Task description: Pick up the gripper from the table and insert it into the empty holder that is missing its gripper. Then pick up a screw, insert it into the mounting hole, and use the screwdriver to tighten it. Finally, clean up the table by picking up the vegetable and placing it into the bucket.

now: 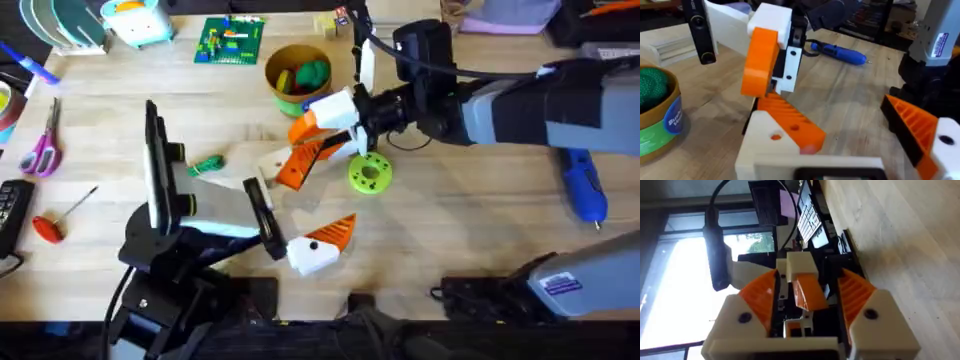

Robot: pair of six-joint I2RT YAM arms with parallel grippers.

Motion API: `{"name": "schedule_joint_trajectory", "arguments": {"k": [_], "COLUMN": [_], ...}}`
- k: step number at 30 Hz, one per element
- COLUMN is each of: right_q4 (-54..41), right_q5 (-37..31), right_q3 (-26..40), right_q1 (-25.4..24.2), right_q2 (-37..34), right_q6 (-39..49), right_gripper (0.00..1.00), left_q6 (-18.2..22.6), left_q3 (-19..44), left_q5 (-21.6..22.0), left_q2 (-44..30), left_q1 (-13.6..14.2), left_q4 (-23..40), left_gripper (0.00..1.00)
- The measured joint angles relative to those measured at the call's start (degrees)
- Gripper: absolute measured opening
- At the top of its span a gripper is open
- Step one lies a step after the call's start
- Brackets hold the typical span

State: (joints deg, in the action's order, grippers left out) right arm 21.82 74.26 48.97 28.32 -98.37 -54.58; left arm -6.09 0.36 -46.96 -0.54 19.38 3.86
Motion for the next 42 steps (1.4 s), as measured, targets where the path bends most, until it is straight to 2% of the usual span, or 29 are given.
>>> {"name": "schedule_joint_trajectory", "arguments": {"k": [7,16,22,26,30,35,38,42], "right_q4": [0.00,-0.46,-8.15,-8.79,-8.83,-8.92,-8.92,-8.96], "right_q5": [1.59,4.64,4.98,5.07,5.07,4.88,4.79,4.66], "right_q3": [0.00,0.00,0.00,0.00,0.00,0.00,0.00,0.00], "right_q1": [-1.28,-3.32,-3.32,-3.32,-3.32,-3.32,-3.34,-3.34], "right_q2": [0.00,0.00,0.00,0.00,0.00,-0.02,0.00,-0.02], "right_q6": [3.30,6.72,11.35,13.36,14.27,14.72,14.72,14.68], "right_gripper": [0.804,0.806,0.787,0.761,0.602,0.271,0.033,0.014], "left_q6": [0.00,0.00,0.00,0.00,0.00,0.00,0.00,0.00], "left_q3": [0.00,0.00,0.00,0.00,0.00,0.00,0.00,0.00], "left_q5": [0.00,0.00,0.00,0.00,0.00,0.00,0.02,0.02], "left_q2": [0.00,0.00,0.00,0.02,0.00,0.00,0.02,0.00], "left_q1": [0.00,0.00,0.00,0.00,0.00,0.00,-0.02,-0.02], "left_q4": [0.00,0.00,0.00,0.00,0.00,0.00,0.00,0.00], "left_gripper": [0.993,0.993,0.993,0.992,0.993,0.993,0.993,0.993]}}
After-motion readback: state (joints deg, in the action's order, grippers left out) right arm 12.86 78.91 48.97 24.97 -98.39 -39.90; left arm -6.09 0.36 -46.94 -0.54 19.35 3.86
